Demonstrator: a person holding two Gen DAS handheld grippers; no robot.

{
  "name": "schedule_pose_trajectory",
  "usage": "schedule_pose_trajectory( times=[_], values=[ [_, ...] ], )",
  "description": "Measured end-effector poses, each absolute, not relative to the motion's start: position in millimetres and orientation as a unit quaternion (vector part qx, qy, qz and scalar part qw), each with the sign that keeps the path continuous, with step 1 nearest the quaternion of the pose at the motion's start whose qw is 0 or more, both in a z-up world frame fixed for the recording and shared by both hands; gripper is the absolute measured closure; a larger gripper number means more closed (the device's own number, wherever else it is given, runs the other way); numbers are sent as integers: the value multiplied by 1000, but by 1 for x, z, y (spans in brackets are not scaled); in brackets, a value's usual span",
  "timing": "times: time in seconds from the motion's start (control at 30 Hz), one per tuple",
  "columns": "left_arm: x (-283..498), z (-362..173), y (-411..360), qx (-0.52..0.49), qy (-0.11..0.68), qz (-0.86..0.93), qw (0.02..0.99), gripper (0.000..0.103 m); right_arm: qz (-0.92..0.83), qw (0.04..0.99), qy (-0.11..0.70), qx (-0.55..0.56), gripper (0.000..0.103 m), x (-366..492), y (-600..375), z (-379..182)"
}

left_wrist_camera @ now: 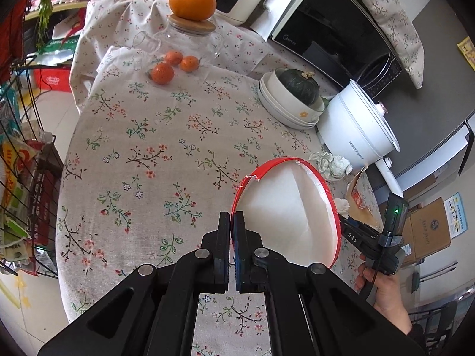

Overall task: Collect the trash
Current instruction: 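Carry the tissue and the lid over the bin with both tools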

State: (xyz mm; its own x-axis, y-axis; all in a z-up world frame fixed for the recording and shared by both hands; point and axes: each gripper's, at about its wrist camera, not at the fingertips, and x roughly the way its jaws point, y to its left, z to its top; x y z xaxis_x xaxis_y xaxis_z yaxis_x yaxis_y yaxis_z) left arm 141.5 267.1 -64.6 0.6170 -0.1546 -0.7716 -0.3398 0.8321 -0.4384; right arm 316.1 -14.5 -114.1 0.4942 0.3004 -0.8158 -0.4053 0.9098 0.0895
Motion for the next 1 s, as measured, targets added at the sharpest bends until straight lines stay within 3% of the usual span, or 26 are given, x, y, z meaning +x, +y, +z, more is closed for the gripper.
schedule_pose_trajectory(
  times=[0.1, 0.6, 1.0],
  values=[
    [142, -64, 257, -284, 437, 42, 853, 102, 202, 861, 462, -69, 73, 309, -18, -109],
    [130, -57, 177, -277, 447, -40, 850, 102, 178, 871, 454, -56, 73, 218, -106, -41],
    [127, -61, 98, -234, 466, -95, 848, 102, 151, 865, 478, -31, 73, 153, -174, -33]
  ],
)
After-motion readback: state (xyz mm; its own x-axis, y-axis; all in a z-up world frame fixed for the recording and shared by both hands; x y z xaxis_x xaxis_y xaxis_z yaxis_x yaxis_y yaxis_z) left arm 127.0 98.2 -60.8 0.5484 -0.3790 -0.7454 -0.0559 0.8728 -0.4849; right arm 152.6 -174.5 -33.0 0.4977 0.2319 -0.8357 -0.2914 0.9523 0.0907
